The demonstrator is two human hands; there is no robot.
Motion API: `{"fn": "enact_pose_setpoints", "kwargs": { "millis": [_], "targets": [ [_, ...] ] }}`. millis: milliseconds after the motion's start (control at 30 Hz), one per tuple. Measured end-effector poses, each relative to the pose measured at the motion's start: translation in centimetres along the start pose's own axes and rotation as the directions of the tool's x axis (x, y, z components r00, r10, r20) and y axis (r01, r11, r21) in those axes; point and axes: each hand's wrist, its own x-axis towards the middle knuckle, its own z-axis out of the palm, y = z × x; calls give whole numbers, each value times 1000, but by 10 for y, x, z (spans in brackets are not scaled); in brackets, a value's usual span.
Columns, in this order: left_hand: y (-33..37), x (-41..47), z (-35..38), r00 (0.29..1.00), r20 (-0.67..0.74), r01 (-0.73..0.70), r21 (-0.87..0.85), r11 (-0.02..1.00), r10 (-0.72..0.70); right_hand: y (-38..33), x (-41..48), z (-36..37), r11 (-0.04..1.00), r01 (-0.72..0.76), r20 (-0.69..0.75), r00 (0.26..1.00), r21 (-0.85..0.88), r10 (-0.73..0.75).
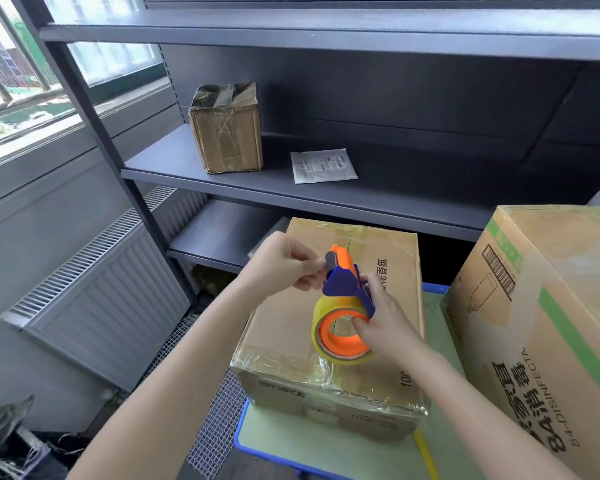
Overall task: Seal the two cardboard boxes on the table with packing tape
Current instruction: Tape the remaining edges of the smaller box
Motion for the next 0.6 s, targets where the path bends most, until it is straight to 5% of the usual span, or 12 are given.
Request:
{"fn": "enact_pose_setpoints", "kwargs": {
  "millis": [233, 467, 600],
  "targets": [
    [14, 10, -13, 971, 49, 239, -134, 962, -234, -8, -4, 10, 977, 27, -142, 988, -211, -58],
    [31, 15, -15, 956, 67, 284, 47, 958, -286, -13, -5, 16, 961, -13, -172, 985, -277, -36],
    [39, 20, -17, 977, 46, 190, 247, 950, -208, -16, -3, 11, 944, 6, -190, 979, -330, -73]
  ]
}}
